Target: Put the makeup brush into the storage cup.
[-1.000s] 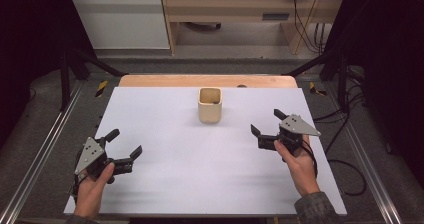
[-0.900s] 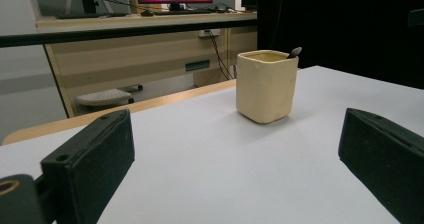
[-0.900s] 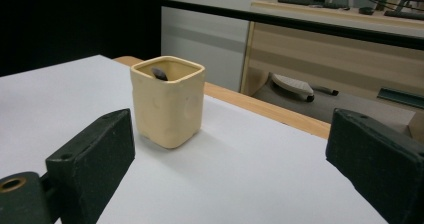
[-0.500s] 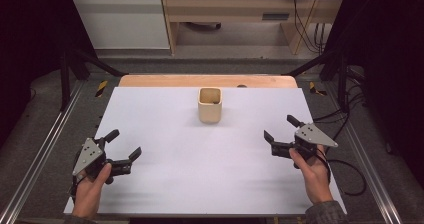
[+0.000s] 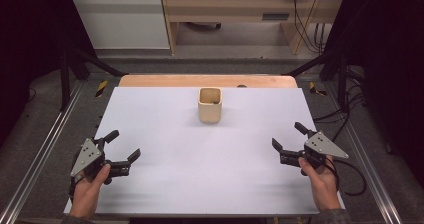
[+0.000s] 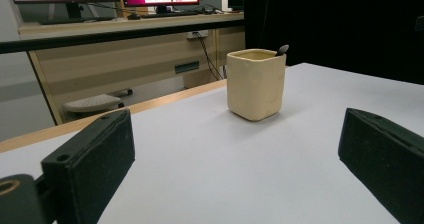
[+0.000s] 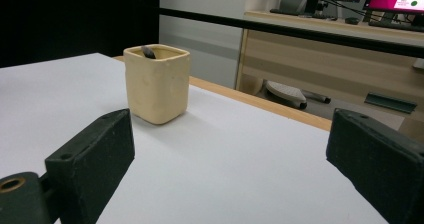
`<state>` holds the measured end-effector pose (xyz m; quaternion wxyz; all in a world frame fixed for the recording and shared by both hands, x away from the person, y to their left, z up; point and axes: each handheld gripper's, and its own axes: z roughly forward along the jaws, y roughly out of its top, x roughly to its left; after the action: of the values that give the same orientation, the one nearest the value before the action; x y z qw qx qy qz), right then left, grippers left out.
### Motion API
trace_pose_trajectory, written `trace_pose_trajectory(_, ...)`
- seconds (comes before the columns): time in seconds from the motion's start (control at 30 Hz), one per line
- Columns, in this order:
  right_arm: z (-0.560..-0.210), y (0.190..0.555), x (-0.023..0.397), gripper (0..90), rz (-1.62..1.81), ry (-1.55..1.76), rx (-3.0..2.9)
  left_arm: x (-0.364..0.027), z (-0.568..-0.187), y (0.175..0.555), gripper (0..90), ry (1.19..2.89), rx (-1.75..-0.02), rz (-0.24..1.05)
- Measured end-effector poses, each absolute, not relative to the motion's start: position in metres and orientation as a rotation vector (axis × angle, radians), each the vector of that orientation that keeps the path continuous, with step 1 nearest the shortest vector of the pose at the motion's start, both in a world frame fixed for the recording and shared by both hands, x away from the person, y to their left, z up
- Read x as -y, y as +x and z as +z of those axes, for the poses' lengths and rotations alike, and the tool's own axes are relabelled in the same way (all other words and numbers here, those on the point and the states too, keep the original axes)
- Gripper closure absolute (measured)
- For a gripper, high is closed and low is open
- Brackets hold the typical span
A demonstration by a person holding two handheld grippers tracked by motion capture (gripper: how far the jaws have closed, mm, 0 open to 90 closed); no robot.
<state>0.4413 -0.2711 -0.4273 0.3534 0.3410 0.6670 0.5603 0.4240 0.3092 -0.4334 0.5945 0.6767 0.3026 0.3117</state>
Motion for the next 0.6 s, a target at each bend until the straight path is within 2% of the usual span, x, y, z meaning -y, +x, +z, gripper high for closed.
trace_pose_trajectory(0.6, -0.446, 0.422, 0.295, 6.0, 1.444, 0.899, -1.704, -0.310, -0.435, 0.424, 1.1, 1.578, -0.688, 0.716)
